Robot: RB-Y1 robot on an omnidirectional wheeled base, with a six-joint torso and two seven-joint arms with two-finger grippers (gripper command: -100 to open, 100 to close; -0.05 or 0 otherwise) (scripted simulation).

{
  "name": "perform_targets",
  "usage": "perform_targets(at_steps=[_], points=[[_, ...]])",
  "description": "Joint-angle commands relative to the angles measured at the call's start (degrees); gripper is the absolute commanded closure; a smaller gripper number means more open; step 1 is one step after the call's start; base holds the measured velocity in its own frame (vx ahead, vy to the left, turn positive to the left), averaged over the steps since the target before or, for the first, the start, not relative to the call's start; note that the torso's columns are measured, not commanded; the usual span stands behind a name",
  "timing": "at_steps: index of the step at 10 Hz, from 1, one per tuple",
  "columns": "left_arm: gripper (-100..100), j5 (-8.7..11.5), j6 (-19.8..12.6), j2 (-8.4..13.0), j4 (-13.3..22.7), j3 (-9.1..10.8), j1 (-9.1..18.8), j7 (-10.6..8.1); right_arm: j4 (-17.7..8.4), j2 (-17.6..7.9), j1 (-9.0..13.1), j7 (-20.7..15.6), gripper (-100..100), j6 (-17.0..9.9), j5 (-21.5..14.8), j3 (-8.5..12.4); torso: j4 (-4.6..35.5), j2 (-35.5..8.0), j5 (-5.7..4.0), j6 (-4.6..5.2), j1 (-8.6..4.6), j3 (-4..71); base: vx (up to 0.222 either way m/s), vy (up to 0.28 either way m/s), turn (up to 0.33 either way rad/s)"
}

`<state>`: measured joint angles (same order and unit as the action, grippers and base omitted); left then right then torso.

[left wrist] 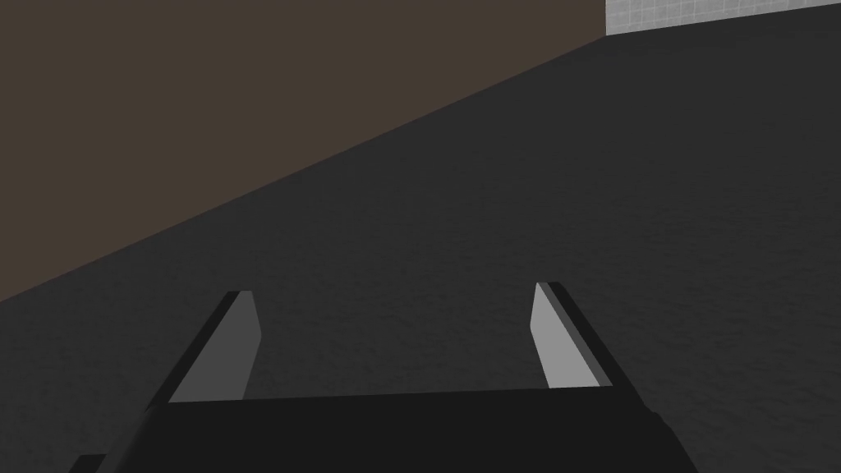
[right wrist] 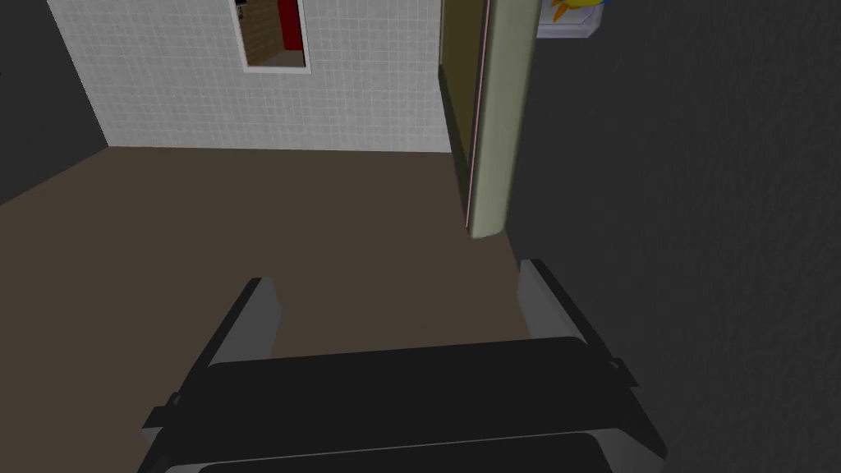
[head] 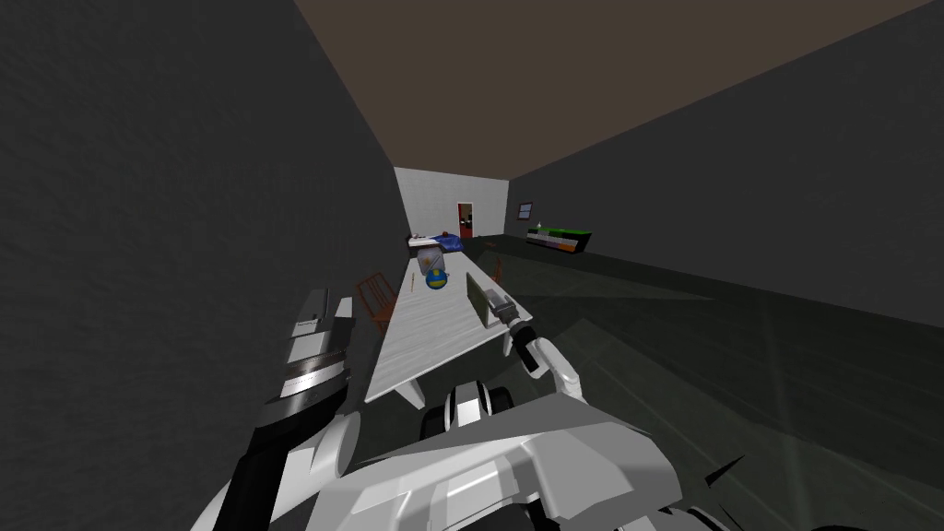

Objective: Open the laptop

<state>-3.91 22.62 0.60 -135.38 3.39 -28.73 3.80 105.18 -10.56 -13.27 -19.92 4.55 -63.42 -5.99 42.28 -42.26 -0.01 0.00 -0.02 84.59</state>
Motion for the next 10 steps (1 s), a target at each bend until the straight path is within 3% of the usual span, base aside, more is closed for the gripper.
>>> perform_targets(at_steps=[1,8,10], points=[[0,0.0,0.0,0.0,0.0,0.0,0.0,0.0,-1.86,-0.67,1.18,-1.28,-100,-2.17,-3.95,-0.3,0.01,-0.04,0.03,0.0,0.09,-0.02,-0.002,0.068,-0.002],[0,0.0,0.0,0.0,0.0,0.0,0.0,0.0,-8.38,-3.0,5.32,-5.91,-100,-8.74,-16.38,-1.34,0.01,-0.03,0.03,0.0,0.07,-0.02,-0.004,0.08,0.001],[0,0.0,0.0,0.0,0.0,0.0,0.0,0.0,-9.14,-3.48,5.83,-6.49,-100,-9.55,-18.33,-1.47,0.01,-0.05,-0.01,0.01,-0.07,-0.02,-0.018,0.053,0.001]])
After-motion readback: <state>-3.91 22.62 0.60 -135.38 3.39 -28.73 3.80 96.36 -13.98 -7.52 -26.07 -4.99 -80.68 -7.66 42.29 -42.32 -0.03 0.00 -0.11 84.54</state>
